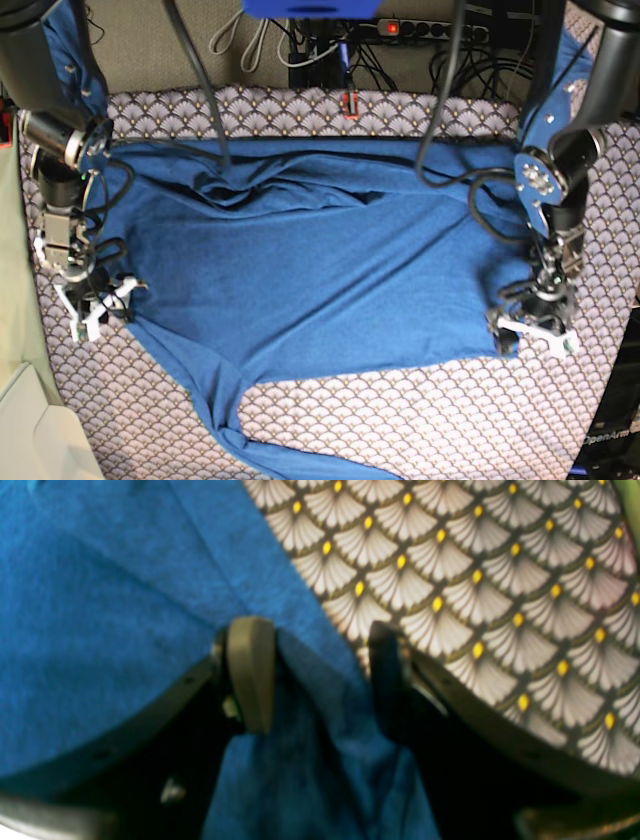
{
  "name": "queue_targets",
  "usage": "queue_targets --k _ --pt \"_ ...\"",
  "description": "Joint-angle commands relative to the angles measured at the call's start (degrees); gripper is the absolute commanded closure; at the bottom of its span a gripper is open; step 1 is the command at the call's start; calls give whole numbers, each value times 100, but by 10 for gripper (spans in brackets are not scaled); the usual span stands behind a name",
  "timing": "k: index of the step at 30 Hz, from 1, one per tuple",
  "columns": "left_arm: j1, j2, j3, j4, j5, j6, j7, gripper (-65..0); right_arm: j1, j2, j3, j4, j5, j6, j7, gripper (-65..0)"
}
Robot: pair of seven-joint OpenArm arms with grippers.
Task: Fold the T-shirt properly
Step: 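Lower both grippers and grasp the shirt's side edge corners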
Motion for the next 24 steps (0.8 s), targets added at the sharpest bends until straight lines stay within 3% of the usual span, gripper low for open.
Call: queue_targets --k 1,12,22,24 --pt "-204 -57 10 65 -64 -24 -148 -530 191 74 10 93 71 17 174 -312" --pt "7 -31 10 -349 -64 20 -121 -530 235 215 10 128 71 17 174 -312" --pt "7 -22 10 -375 -64 -15 -112 -524 59 83 19 1113 80 17 121 -312" --pt "7 -22 10 -375 -64 -24 -112 -484 59 83 19 1104 80 17 112 -312"
